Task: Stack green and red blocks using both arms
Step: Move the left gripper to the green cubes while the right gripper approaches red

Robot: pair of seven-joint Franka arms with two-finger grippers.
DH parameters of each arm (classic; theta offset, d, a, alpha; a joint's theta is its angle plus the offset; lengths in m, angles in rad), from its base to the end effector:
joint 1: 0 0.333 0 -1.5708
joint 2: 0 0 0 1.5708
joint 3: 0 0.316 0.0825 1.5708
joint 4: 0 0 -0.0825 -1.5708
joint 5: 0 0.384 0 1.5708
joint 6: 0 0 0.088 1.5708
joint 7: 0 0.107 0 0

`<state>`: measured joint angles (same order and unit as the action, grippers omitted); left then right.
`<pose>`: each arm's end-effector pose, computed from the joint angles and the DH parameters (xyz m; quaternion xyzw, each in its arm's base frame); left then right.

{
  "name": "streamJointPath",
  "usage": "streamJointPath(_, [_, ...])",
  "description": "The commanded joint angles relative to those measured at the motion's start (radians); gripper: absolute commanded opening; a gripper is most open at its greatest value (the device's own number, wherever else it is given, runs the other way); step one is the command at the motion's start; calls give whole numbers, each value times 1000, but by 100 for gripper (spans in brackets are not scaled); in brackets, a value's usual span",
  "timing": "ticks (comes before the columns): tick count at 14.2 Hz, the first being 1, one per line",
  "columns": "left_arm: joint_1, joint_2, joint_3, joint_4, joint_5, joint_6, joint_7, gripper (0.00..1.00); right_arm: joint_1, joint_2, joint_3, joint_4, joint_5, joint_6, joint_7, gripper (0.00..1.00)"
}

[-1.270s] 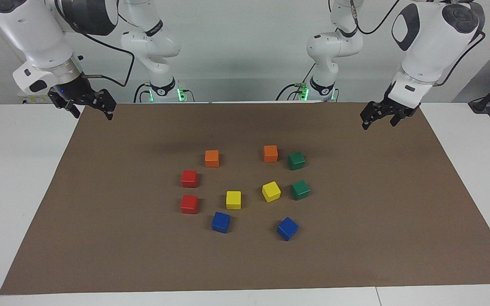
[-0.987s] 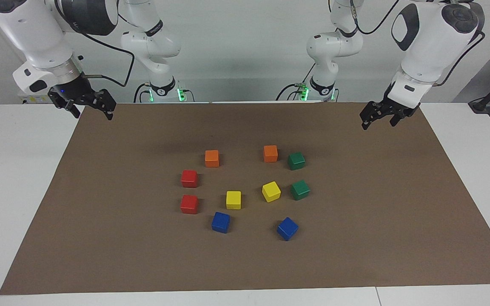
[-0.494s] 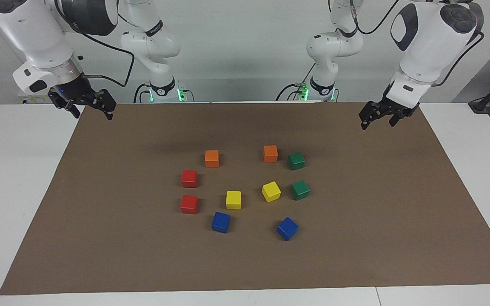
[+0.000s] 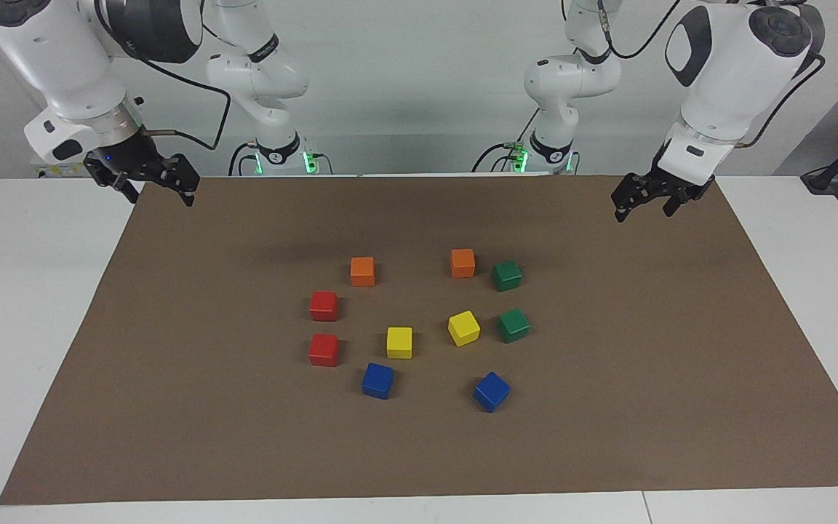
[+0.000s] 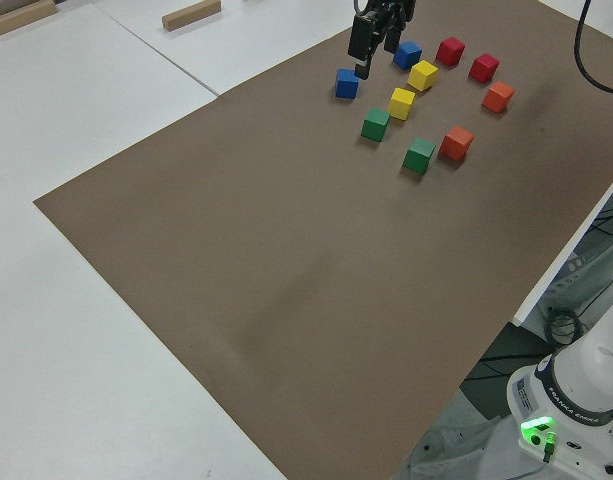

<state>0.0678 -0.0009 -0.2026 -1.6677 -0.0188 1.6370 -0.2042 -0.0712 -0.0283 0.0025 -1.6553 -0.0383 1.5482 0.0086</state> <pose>0.5518 -0.0768 0.5848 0.9992 0.0355 -0.0163 0.0066 0.5393 -0.0413 0.5985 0.9983 -0.0383 -0.0399 0.0180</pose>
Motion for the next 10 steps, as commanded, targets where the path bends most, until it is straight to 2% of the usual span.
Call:
streamJointPath(1, [-54,10,3,-6,13,36,-40,100,-2,-32,5,-64,11,59,-12,100])
streamJointPath(6, [-124,94,2,-32,14,104,-150,100,22,-30,8,-135,12,119,66,98])
streamJointPath(10, [-195,102,2,-199,14,245,-305,100,54,-24,16,-227,15,235,88,99])
